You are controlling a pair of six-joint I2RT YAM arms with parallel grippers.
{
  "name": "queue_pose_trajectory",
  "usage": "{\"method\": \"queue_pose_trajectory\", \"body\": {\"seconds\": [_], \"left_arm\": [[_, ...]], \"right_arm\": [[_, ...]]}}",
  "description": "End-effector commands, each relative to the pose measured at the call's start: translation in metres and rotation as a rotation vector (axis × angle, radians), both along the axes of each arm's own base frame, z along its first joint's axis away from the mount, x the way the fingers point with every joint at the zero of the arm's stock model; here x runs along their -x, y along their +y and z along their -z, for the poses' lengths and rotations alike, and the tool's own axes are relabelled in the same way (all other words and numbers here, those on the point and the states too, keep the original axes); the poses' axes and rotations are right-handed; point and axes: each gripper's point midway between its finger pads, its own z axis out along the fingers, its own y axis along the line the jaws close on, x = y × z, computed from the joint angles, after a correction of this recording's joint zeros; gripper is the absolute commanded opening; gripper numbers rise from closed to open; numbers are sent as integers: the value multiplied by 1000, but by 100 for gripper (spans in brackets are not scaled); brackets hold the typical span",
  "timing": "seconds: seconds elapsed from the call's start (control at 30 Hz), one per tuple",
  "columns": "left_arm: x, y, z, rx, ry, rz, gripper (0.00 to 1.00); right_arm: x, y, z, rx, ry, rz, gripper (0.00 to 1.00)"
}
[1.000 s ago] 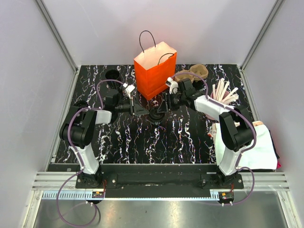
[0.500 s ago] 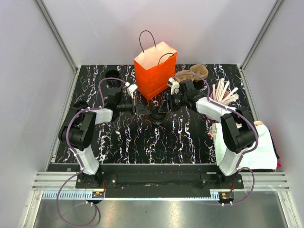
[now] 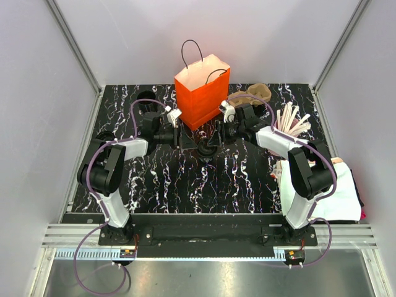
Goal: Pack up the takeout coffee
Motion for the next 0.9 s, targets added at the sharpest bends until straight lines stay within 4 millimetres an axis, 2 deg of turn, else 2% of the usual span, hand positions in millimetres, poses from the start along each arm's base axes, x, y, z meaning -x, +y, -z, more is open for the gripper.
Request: {"method": "queue_pose_trajectory", "body": {"seconds": [0.0, 0.2, 0.43, 0.53, 0.63, 0.77, 0.87], "left_arm": [[1, -12, -25, 35, -87, 51, 56], [9, -11, -32, 87, -61, 61, 57], [18, -14, -32, 127, -22, 63, 47], [22, -15, -31, 128, -12, 75, 45], [26, -15, -30, 127, -4, 87, 46], [30, -15, -35, 134, 9, 117, 58], [34, -15, -36, 125, 22, 136, 59]], "right_arm": [[20, -6, 36, 89, 53, -28, 21], [19, -7, 36, 86, 55, -15, 20], [17, -9, 37, 90, 52, 1, 19], [16, -9, 37, 92, 52, 6, 20], [15, -12, 39, 95, 54, 14, 20], [12, -15, 41, 96, 63, 30, 19], [10, -16, 41, 94, 61, 38, 18]]}}
